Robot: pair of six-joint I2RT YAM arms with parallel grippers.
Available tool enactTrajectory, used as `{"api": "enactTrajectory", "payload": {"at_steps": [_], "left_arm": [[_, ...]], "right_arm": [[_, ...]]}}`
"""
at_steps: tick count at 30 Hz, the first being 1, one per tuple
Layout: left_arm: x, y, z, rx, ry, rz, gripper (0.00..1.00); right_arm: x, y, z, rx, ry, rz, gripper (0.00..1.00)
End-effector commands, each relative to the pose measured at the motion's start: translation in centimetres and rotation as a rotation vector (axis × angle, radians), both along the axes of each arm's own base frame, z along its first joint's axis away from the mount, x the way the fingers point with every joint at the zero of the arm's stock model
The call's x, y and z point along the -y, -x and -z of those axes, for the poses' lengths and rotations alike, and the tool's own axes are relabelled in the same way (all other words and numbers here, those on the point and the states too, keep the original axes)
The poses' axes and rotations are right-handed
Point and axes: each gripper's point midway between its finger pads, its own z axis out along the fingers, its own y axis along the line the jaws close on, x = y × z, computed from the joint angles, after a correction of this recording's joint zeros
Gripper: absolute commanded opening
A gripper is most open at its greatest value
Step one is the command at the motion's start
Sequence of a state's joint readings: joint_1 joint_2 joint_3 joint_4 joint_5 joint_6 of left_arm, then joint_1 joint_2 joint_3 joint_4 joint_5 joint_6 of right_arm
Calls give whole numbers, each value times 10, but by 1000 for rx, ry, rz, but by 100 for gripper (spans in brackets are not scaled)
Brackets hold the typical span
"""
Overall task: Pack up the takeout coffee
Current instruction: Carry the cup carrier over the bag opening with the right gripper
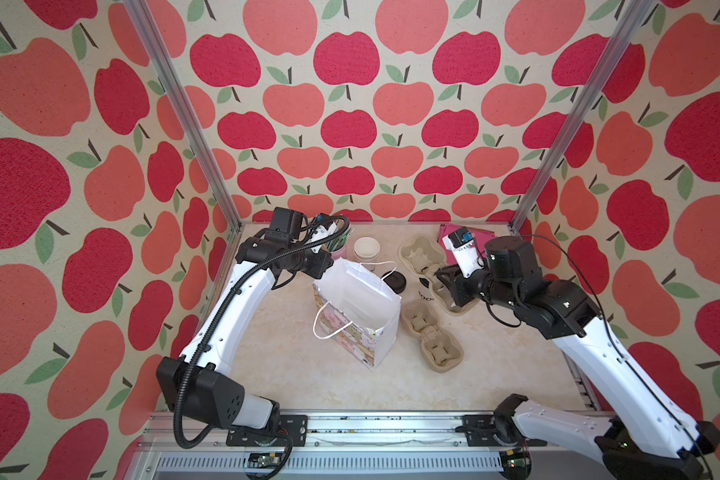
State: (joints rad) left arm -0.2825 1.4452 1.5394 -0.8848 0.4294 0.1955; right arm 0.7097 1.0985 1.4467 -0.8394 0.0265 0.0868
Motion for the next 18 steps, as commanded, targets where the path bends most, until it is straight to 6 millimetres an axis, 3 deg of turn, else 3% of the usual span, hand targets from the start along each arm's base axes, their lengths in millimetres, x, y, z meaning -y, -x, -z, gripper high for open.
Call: {"api": "enactTrajectory", "payload": {"at_steps": [1, 8, 18], "left_arm": [[1, 3, -2, 3, 11, -3, 9], [2, 1, -2, 7, 17, -5, 9], [1, 0, 1, 1, 28, -18, 9]], "right_arm": [[-18, 11, -21, -7, -76, -84, 19], [-59, 24, -41, 0, -142, -208, 19], [-115, 15, -41, -59, -202, -276, 18]]}}
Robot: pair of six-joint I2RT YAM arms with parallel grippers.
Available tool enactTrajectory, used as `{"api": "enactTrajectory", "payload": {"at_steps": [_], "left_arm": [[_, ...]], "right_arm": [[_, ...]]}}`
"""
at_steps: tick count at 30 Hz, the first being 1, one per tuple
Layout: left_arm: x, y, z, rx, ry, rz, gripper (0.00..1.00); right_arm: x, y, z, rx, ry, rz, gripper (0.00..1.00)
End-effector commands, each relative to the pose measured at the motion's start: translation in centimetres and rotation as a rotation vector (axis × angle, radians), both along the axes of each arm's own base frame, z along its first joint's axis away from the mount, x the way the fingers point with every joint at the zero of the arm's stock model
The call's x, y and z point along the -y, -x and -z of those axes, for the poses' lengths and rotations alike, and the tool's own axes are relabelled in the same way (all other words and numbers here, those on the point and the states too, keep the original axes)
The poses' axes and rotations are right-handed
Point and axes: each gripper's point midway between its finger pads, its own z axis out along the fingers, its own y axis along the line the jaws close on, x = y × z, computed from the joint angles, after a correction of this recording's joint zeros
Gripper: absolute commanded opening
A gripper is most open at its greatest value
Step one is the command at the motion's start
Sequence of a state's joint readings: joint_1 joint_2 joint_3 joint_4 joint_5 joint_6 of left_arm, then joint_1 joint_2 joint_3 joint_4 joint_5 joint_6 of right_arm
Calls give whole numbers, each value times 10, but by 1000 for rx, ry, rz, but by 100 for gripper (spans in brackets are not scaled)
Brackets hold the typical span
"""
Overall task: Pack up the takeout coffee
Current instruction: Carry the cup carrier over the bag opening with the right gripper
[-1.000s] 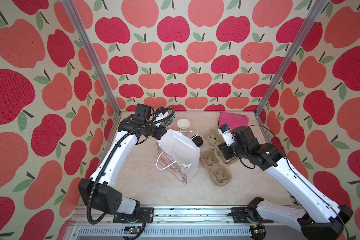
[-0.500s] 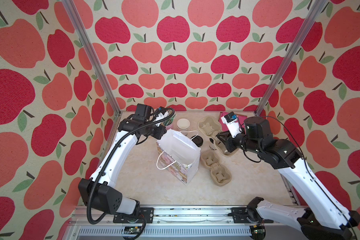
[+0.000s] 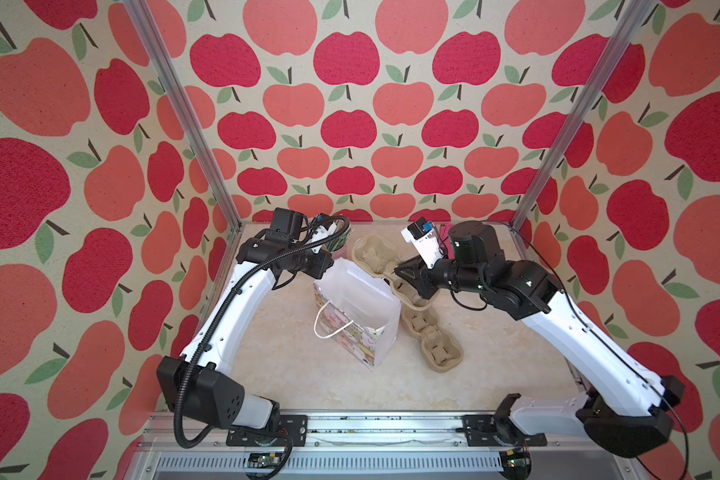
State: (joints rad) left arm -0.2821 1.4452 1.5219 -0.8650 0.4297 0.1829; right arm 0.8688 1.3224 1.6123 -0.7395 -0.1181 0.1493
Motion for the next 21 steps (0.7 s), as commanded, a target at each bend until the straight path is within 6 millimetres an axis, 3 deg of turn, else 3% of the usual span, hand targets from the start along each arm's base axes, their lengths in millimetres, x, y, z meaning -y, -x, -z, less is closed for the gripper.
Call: {"api": "enactTrajectory", "payload": {"at_steps": [1, 21], "left_arm": [[0, 2, -3, 4, 26, -10, 9], [-10, -3, -10, -17, 207, -42, 7]], "right_arm": [[-19, 1, -23, -9, -94, -30, 18], [-72, -14, -13, -155, -197, -43, 15]]}}
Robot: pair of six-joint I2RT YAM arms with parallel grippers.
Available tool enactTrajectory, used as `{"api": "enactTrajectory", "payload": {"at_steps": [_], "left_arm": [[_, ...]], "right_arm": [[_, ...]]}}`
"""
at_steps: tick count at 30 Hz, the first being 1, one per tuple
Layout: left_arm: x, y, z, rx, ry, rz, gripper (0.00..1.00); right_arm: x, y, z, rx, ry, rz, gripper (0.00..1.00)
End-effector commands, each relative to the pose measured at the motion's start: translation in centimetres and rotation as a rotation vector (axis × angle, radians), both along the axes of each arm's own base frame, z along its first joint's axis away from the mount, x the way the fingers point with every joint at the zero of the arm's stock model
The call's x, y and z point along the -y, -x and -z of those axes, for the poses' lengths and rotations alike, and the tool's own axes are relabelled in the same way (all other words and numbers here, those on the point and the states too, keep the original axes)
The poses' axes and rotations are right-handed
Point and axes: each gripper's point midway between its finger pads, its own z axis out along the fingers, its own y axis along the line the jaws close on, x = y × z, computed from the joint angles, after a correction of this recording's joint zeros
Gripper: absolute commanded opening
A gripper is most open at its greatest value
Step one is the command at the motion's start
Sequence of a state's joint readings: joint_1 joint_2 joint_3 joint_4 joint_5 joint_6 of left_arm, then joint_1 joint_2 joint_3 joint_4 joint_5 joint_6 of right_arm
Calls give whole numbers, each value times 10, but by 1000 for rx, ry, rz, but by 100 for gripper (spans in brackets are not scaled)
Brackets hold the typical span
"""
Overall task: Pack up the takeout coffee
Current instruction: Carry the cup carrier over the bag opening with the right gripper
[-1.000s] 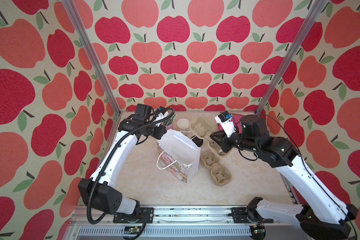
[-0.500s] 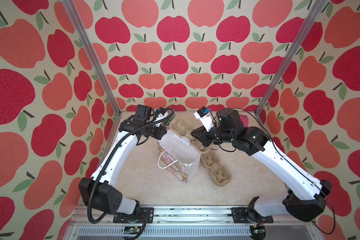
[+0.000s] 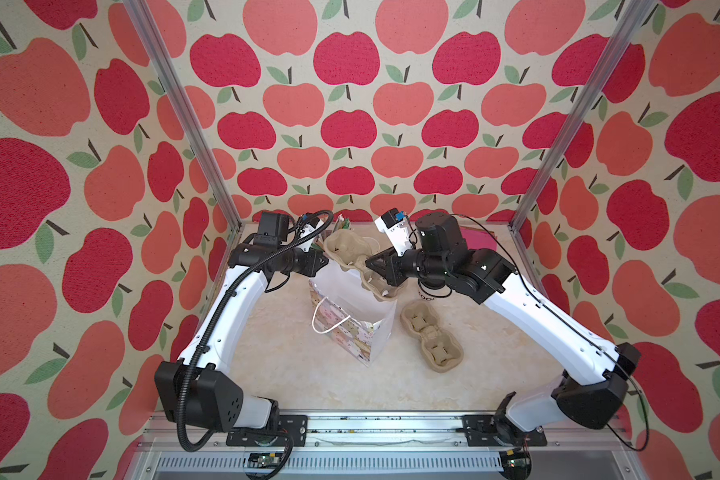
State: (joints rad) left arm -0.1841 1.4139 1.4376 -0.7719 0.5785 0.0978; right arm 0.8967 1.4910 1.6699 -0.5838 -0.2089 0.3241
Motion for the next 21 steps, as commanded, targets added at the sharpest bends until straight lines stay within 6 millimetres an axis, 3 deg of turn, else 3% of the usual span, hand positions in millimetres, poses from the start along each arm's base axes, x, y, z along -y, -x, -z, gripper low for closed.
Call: {"api": "enactTrajectory", "payload": {"at_steps": [1, 21], "left_arm": [[3, 2, -10, 23, 52, 11, 7], [-2, 1, -9, 25, 91, -9, 7]], "right_arm": [[-12, 1, -19, -16, -76, -13, 15], [-44, 0, 25, -105, -57, -28, 15]]}}
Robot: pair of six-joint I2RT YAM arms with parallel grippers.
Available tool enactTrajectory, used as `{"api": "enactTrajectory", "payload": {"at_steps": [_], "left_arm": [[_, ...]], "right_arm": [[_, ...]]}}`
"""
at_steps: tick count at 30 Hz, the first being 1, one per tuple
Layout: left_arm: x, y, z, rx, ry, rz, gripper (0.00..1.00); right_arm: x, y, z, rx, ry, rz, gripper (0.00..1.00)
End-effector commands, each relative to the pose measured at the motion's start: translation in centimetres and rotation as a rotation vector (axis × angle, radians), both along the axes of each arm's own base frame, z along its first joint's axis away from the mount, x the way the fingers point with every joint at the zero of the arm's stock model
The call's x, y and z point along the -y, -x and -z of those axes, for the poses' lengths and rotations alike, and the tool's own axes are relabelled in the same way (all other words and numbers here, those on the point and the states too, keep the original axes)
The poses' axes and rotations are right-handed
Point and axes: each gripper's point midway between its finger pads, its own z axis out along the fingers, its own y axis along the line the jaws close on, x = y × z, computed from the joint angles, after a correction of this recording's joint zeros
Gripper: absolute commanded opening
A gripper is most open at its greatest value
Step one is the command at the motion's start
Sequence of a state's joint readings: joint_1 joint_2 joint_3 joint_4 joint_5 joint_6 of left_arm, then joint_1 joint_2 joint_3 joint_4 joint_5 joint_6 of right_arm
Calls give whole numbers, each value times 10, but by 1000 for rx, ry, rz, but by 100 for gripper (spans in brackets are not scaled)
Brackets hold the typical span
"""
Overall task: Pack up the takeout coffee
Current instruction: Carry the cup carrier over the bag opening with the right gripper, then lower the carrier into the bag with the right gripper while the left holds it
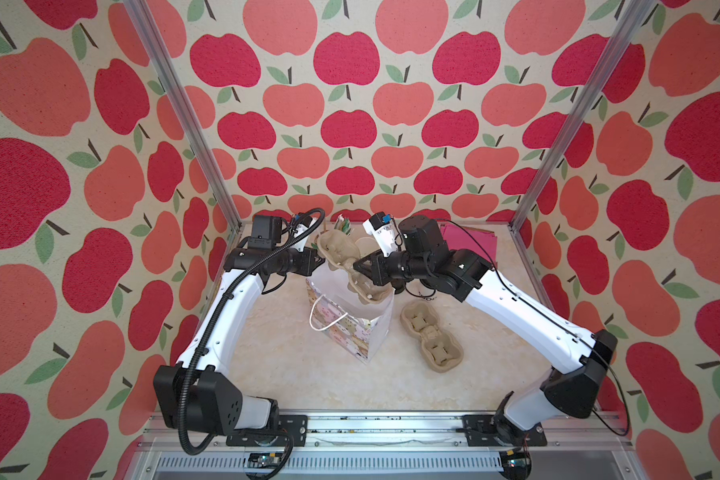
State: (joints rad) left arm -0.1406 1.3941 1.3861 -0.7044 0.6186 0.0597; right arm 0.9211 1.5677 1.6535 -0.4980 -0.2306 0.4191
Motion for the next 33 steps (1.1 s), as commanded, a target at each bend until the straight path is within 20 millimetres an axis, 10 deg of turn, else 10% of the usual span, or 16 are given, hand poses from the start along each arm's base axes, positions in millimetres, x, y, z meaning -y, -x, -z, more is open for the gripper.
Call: {"api": "enactTrajectory", "payload": {"at_steps": [1, 33], "left_arm": [[7, 6, -8, 16, 37, 30, 7], [-11, 7, -6, 42, -21, -5, 8]], "right_arm": [[-15, 5, 4, -12, -26, -28, 15], [8, 20, 76, 80, 328, -69, 15]]}}
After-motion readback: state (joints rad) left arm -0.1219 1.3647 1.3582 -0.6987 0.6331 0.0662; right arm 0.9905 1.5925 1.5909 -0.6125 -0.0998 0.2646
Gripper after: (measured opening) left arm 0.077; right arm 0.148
